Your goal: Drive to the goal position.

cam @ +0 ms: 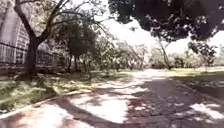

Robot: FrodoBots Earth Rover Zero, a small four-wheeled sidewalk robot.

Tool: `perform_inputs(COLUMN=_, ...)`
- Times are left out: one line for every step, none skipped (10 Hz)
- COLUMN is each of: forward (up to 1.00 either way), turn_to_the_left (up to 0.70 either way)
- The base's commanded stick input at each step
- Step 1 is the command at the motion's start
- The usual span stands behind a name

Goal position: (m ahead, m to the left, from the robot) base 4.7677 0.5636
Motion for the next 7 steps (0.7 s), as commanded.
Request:
perform_inputs(forward=0.7, turn_to_the_left=0.0)
perform_inputs(forward=0.7, turn_to_the_left=0.0)
perform_inputs(forward=0.7, turn_to_the_left=0.0)
perform_inputs(forward=0.7, turn_to_the_left=0.0)
perform_inputs(forward=0.7, turn_to_the_left=0.0)
perform_inputs(forward=0.7, turn_to_the_left=0.0)
perform_inputs(forward=0.7, turn_to_the_left=0.0)
